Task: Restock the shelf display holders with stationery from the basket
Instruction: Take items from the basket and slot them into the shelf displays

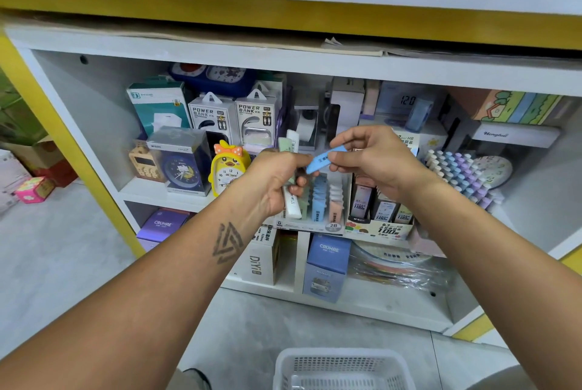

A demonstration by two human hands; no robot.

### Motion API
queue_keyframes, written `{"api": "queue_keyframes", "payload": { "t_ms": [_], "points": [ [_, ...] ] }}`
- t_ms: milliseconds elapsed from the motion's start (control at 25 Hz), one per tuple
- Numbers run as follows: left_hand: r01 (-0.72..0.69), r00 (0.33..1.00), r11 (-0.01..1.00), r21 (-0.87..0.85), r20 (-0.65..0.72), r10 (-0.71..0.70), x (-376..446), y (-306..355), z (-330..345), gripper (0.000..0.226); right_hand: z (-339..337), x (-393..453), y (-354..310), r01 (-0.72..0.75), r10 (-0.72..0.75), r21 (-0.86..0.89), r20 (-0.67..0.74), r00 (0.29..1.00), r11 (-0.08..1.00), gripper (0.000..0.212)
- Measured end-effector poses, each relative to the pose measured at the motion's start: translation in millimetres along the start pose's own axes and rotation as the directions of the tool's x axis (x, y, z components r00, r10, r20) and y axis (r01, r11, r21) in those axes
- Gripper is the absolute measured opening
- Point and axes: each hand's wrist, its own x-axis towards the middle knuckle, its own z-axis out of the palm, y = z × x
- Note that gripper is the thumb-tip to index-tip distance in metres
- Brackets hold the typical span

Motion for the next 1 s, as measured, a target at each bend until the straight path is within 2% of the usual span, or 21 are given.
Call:
{"api": "queue_keyframes", "payload": {
  "t_ms": [120,160,240,360,400,480,600,760,920,1000],
  "points": [
    [-0.016,0.999,0.999,-0.029,-0.048,0.015,1.1,3.6,-5.8,0.009,-2.7,-0.9,0.5,-0.038,0.037,0.068,0.013,0.999,0.997,0.017],
    [-0.034,0.998,0.999,-0.024,-0.062,0.033,0.7,4.1,-7.3,0.01,-2.7,-1.7,-0.1,-0.013,0.012,0.021,0.034,0.999,1.0,0.017],
    [-0.079,0.993,0.997,0.003,-0.09,0.079,0.8,4.8,-10.2,0.013,-2.2,-1.9,-2.2,0.114,-0.098,-0.242,0.078,0.992,0.964,0.017],
    [-0.132,0.982,0.986,0.099,-0.121,0.144,3.0,5.2,-12.3,0.027,3.9,-0.4,-6.7,0.26,-0.193,-0.649,0.174,0.966,0.715,0.022],
    [-0.142,0.978,0.98,0.138,-0.132,0.16,3.8,5.1,-12.6,0.029,8.2,-0.6,-8.2,0.297,-0.203,-0.71,0.217,0.955,0.639,0.027],
    [-0.151,0.969,0.968,0.2,-0.163,0.184,5.4,5.2,-12.6,0.025,15.8,-1.4,-9.4,0.35,-0.201,-0.739,0.288,0.936,0.576,0.037],
    [-0.16,0.956,0.958,0.239,-0.205,0.211,7.3,6.3,-14.3,0.016,14.7,-0.5,-9.9,0.348,-0.198,-0.745,0.286,0.937,0.57,0.045],
    [-0.206,0.949,0.948,0.241,-0.188,0.254,7.3,6.5,-15.8,0.009,13.3,-0.9,-11.5,0.303,-0.165,-0.641,0.267,0.949,0.705,0.048],
    [-0.22,0.965,0.966,0.136,-0.113,0.236,2.6,7.4,-10.4,0.019,24.0,-3.2,-7.9,0.313,-0.213,-0.672,0.23,0.95,0.671,0.036],
    [-0.194,0.976,0.978,0.077,-0.088,0.2,1.4,8.6,-9.9,0.022,19.9,-2.5,-8.5,0.25,-0.192,-0.582,0.16,0.968,0.774,0.037]
  ]
}}
